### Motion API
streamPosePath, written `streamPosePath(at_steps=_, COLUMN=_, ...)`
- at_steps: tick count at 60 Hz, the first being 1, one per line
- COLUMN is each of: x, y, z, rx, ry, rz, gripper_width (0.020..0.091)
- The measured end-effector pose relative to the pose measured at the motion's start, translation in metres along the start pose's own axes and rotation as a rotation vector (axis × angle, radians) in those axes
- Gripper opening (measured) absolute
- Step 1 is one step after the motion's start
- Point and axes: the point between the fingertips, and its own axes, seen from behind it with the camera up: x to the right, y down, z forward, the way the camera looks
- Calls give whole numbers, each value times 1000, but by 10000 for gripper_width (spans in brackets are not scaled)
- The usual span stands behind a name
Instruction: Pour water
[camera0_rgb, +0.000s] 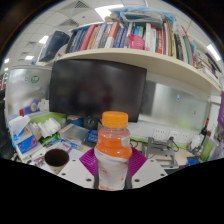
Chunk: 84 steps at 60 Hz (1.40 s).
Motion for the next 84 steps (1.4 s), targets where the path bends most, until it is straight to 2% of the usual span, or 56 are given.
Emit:
streamPosePath(at_steps=19, x=-3, y=82, z=32, rx=-7, ry=-28, rz=153, gripper_width=378)
streamPosePath(at_steps=21, x=-1, y=77, z=30, rx=44, ry=-26, rz=131, gripper_width=374)
streamPosePath(at_steps=28, x=-2, y=81, z=26, rx=78, ry=14, rz=99, gripper_width=371)
streamPosePath(at_steps=34, x=0, y=80, z=25, rx=86, ry=43, rz=91, gripper_width=405)
streamPosePath(at_steps=43, x=1, y=83, z=25, rx=62, ry=79, rz=54, gripper_width=593)
streamPosePath(at_steps=47, x=1, y=90, z=24, rx=20, ry=82, rz=51, gripper_width=761)
streamPosePath(at_steps=49, x=-1, y=90, z=20, rx=8, ry=79, rz=58, gripper_width=814)
streamPosePath(at_steps=51, x=-2, y=91, z=15, rx=-4, ry=82, rz=68, gripper_width=835)
streamPosePath(at_steps=58, x=-9, y=87, z=-17, rx=-56, ry=103, rz=86, gripper_width=831)
streamPosePath(at_steps=66, x=-15, y=58, z=-58, rx=-86, ry=128, rz=115, gripper_width=830)
streamPosePath(at_steps=84, x=3, y=1, z=-111, rx=-87, ry=224, rz=107, gripper_width=828)
